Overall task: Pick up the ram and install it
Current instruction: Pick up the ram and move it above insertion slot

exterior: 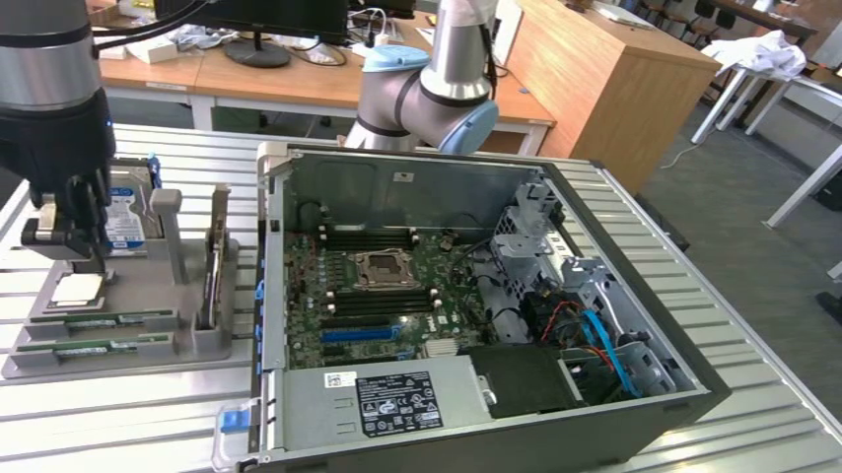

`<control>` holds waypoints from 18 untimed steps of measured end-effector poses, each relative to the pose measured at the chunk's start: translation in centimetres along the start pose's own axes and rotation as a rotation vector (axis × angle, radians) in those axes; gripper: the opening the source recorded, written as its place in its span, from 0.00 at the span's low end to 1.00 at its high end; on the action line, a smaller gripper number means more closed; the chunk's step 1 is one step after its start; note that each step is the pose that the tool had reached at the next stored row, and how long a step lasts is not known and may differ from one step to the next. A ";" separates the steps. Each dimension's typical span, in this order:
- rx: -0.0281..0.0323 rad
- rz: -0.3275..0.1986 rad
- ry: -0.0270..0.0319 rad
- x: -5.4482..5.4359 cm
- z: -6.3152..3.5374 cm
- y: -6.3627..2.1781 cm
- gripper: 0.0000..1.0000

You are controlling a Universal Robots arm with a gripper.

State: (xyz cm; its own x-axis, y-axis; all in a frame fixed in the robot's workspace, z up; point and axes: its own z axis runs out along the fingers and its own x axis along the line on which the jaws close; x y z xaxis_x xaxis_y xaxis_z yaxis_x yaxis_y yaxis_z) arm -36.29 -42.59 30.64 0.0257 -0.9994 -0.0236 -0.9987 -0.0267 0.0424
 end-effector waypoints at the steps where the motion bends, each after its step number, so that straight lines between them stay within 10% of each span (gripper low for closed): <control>1: 0.0000 0.000 0.0001 0.0 0.13 -0.01 0.30; 18: 0.0000 0.000 0.0000 0.0 2.10 -0.09 0.30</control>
State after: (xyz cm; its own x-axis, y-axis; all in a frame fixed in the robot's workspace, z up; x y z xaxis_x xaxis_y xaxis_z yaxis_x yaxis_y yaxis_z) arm -36.29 -42.59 28.54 0.0257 -0.9994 -0.0236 -0.9987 -0.0267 0.0423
